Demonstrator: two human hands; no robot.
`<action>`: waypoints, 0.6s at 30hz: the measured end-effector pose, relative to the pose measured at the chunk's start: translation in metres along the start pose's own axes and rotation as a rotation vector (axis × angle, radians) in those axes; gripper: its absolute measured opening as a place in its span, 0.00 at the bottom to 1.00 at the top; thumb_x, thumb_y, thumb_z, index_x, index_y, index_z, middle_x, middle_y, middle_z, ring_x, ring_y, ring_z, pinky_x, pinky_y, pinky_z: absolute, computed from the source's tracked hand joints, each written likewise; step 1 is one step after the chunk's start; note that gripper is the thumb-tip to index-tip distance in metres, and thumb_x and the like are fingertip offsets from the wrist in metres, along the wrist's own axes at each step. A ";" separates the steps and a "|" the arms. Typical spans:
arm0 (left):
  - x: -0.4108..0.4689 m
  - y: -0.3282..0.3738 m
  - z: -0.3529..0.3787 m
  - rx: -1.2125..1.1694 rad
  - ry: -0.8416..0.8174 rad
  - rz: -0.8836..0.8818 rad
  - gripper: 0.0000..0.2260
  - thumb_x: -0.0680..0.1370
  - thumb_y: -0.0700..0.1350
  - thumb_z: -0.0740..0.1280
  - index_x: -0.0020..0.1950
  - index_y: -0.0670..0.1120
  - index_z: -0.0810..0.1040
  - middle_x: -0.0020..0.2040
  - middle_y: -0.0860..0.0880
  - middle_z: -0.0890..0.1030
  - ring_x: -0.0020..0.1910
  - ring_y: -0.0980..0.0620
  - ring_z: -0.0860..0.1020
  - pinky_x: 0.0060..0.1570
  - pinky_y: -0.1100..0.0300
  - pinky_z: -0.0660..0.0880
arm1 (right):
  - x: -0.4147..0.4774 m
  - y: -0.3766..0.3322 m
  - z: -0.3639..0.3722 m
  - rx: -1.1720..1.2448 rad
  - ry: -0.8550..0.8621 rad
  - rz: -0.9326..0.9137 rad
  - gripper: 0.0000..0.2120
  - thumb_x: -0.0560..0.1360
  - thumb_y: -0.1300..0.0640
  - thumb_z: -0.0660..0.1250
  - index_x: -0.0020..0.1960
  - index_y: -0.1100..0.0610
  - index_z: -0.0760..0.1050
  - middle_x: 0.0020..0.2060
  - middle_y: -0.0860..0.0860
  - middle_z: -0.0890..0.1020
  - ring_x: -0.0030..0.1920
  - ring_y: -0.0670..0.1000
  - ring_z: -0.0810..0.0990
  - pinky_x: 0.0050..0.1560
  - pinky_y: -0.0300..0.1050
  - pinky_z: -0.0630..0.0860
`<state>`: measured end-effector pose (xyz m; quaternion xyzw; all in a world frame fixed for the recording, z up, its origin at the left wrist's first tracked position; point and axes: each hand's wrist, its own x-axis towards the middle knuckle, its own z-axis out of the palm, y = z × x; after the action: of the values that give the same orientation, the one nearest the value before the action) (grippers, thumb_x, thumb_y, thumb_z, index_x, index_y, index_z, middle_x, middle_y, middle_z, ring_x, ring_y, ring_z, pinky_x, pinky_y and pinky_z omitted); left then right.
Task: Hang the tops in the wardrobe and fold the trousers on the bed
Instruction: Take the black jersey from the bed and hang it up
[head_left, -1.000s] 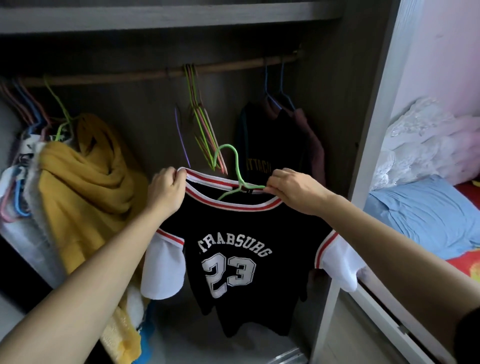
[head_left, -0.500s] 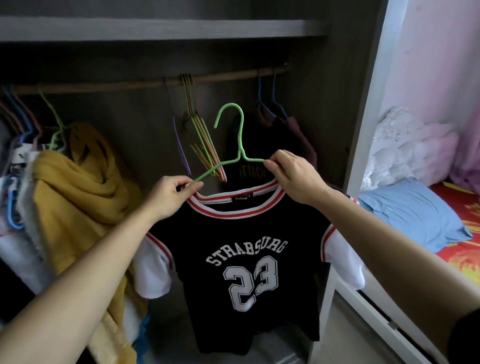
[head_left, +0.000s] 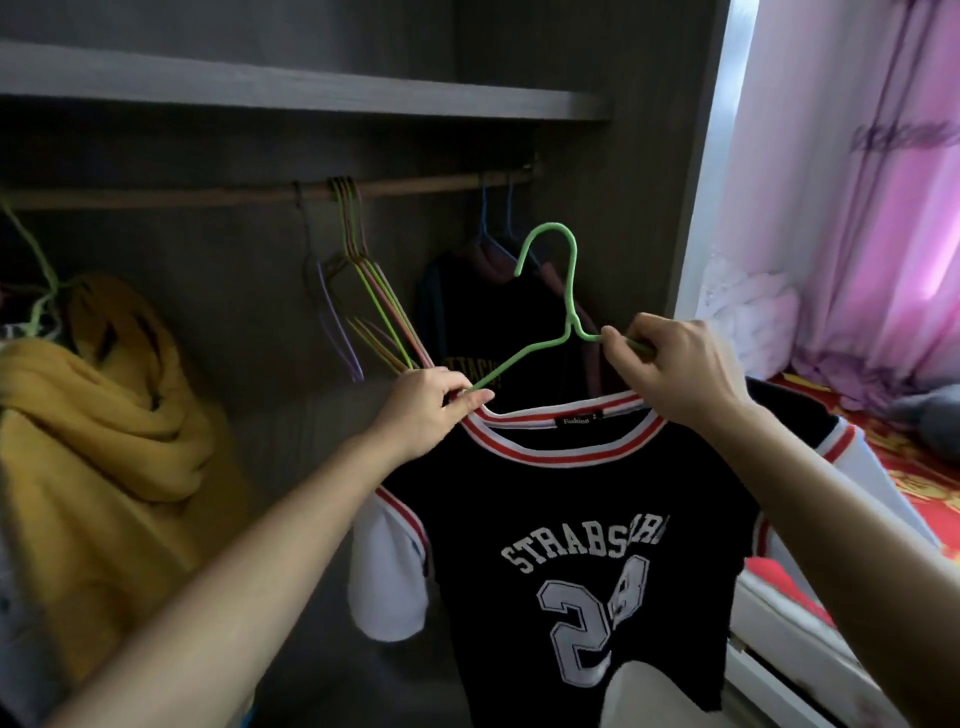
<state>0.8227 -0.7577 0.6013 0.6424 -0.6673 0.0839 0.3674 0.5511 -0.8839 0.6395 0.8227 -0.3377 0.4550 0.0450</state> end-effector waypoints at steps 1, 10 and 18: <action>0.003 0.001 0.002 0.035 -0.008 0.011 0.15 0.76 0.59 0.69 0.42 0.49 0.85 0.36 0.53 0.79 0.36 0.54 0.77 0.36 0.57 0.70 | 0.001 0.002 -0.001 -0.031 -0.012 0.012 0.24 0.77 0.36 0.59 0.30 0.51 0.64 0.22 0.46 0.69 0.27 0.52 0.72 0.29 0.46 0.70; 0.076 -0.012 -0.045 0.354 0.259 0.038 0.12 0.78 0.53 0.67 0.51 0.46 0.83 0.50 0.47 0.80 0.53 0.46 0.76 0.51 0.54 0.72 | 0.064 -0.012 0.042 -0.270 -0.102 0.078 0.27 0.79 0.32 0.54 0.43 0.53 0.78 0.36 0.53 0.81 0.40 0.60 0.81 0.35 0.48 0.71; 0.162 -0.048 -0.089 0.857 0.223 -0.207 0.29 0.77 0.58 0.64 0.75 0.47 0.65 0.73 0.40 0.66 0.71 0.39 0.64 0.68 0.42 0.62 | 0.181 -0.053 0.097 0.198 -0.340 0.265 0.14 0.80 0.45 0.62 0.48 0.55 0.78 0.41 0.52 0.79 0.42 0.57 0.78 0.41 0.48 0.73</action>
<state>0.9166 -0.8423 0.7450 0.7869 -0.4609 0.3842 0.1444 0.7175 -0.9733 0.7365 0.8364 -0.3994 0.3426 -0.1535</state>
